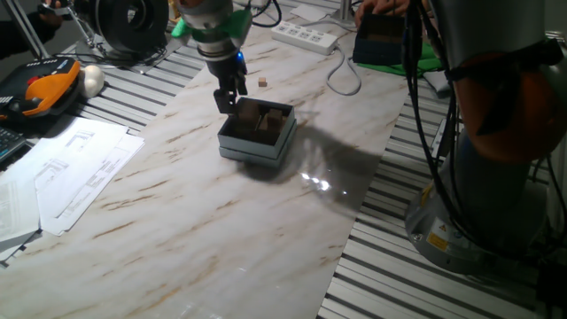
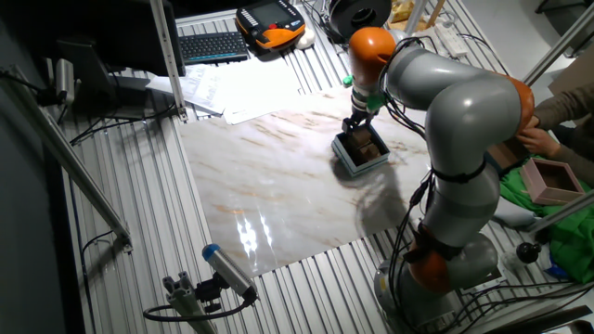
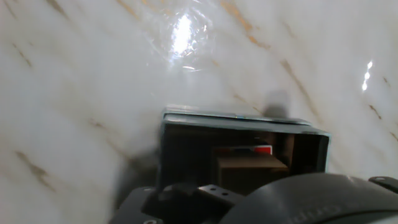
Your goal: Take everything out of the gift box
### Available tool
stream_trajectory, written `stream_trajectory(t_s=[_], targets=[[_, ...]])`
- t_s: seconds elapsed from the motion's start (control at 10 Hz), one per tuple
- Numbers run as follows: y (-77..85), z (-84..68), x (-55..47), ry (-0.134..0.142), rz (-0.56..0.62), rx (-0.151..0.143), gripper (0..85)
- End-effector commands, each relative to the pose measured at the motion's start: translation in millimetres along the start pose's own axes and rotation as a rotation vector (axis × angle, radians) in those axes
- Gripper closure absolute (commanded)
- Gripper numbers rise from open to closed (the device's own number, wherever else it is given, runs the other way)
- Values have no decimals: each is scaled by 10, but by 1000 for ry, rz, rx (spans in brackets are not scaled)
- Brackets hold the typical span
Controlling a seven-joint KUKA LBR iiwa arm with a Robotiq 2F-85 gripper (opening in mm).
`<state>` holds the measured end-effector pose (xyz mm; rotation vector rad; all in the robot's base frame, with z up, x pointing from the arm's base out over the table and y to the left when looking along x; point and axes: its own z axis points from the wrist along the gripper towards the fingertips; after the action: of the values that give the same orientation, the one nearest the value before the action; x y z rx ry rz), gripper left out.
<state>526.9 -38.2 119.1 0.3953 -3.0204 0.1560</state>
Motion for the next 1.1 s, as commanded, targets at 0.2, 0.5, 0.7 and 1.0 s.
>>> stream_trajectory(t_s=[0.2, 0.5, 0.7, 1.0], targets=[[-39, 63, 7, -12, -13, -16, 170], [-55, 105, 1, -14, -49, -37, 510], [-47, 21, -12, 6, -102, -21, 850], [-421, -338, -56, 56, -164, -12, 850]])
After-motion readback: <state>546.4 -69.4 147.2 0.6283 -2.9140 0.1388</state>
